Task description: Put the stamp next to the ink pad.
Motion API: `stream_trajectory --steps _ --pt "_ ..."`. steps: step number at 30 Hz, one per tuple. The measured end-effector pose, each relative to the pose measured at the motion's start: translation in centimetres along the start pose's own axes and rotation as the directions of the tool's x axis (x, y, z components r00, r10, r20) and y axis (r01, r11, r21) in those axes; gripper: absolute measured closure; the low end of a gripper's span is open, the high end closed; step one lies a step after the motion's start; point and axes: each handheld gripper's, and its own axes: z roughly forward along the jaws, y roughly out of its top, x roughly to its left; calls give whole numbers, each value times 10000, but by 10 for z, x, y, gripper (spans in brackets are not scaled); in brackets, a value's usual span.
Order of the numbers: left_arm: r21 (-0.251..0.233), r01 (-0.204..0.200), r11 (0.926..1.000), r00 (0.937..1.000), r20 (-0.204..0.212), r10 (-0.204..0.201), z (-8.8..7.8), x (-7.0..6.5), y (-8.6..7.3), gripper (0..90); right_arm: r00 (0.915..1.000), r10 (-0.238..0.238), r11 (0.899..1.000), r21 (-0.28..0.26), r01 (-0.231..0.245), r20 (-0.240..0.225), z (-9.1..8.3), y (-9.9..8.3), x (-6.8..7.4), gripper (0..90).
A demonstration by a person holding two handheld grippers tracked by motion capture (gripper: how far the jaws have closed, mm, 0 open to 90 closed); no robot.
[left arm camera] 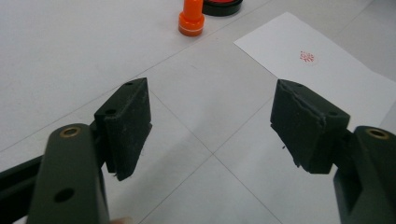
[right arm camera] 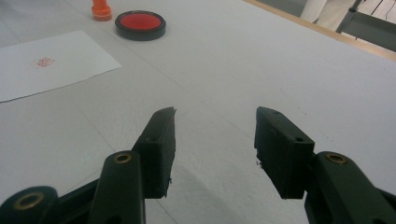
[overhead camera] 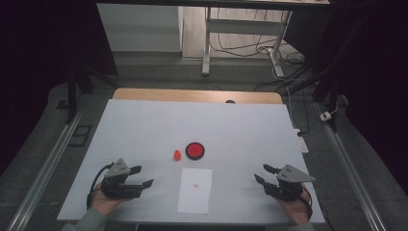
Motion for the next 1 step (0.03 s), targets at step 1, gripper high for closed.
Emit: stream_trajectory --steps 1 --pt "-6 9 10000 10000 13 -9 0 0 0 293 10000 8 10000 0 -8 -17 0 0 0 472"
